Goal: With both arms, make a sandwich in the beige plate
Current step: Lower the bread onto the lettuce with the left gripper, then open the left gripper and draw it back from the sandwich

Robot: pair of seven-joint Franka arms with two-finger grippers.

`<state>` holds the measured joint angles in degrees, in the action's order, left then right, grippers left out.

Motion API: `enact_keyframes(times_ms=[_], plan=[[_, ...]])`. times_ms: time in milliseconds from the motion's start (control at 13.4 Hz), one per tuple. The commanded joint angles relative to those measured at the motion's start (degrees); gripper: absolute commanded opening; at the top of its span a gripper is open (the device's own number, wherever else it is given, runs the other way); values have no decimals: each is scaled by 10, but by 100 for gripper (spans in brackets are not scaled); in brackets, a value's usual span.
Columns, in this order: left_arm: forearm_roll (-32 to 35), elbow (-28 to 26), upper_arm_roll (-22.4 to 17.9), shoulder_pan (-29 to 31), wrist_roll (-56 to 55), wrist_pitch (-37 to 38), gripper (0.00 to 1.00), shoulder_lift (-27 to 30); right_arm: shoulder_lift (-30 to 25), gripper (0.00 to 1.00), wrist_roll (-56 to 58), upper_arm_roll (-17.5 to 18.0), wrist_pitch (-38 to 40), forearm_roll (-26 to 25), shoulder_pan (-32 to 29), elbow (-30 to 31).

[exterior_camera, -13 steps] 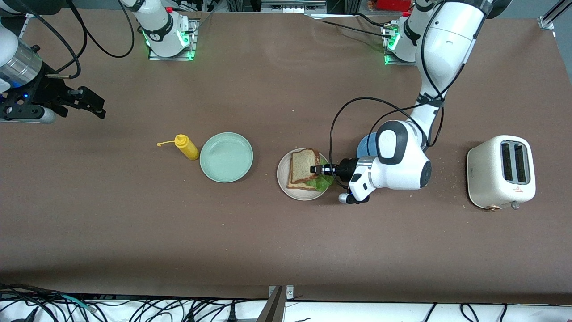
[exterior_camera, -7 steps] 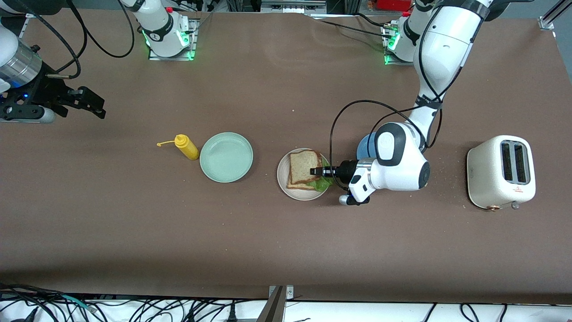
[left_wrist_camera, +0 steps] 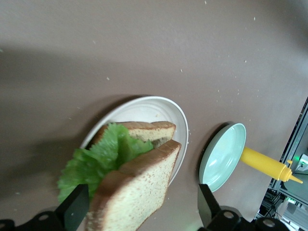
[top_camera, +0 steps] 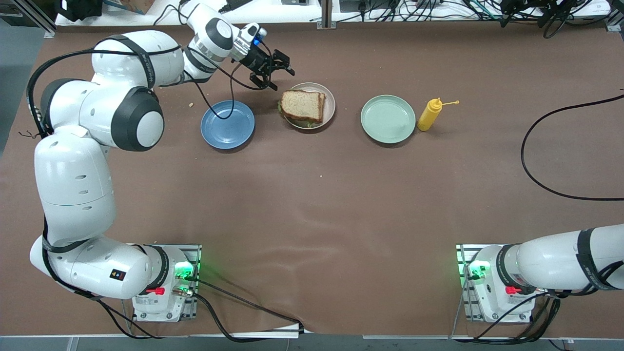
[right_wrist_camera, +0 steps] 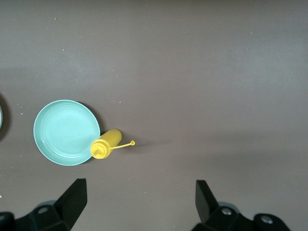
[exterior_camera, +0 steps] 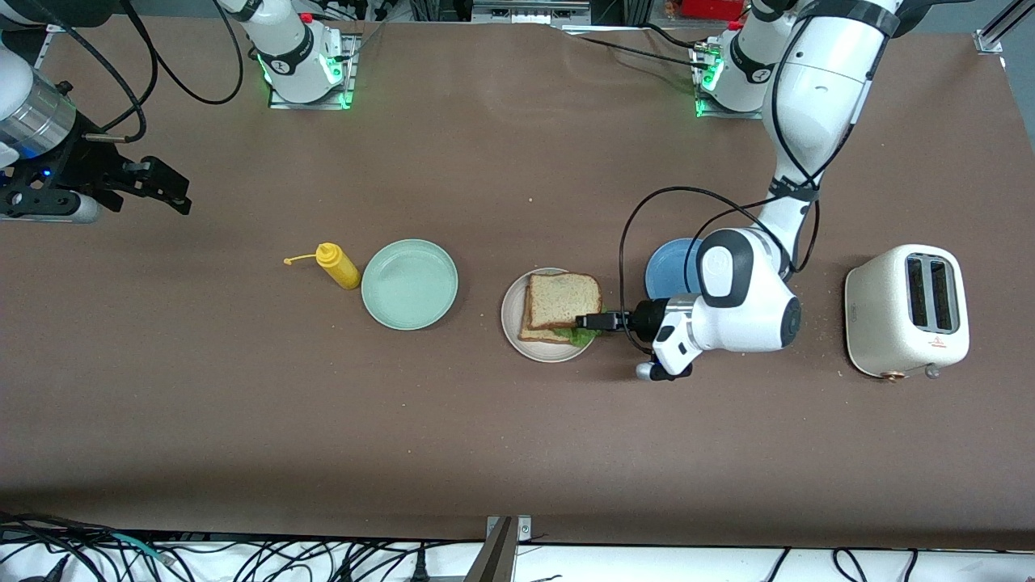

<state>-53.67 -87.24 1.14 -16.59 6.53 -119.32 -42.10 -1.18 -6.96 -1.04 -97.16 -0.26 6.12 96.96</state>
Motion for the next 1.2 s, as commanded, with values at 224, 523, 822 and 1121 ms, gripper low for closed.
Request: enact_keyframes(times_ms=[224,523,822,1121], plan=[[113,6,-38,9,-45,8,100,25,-10,100,-4,2,-2,8,-1,7],[216,2,-41,44,-84,42,100,56,-9,100,-3,2,-1,8,-1,6],[369,1,-41,81,-84,122,100,100,-9,100,-4,2,-2,8,-1,5],[481,-1,-41,101,-78,178,100,151,-8,100,-4,3,-2,8,-1,4]])
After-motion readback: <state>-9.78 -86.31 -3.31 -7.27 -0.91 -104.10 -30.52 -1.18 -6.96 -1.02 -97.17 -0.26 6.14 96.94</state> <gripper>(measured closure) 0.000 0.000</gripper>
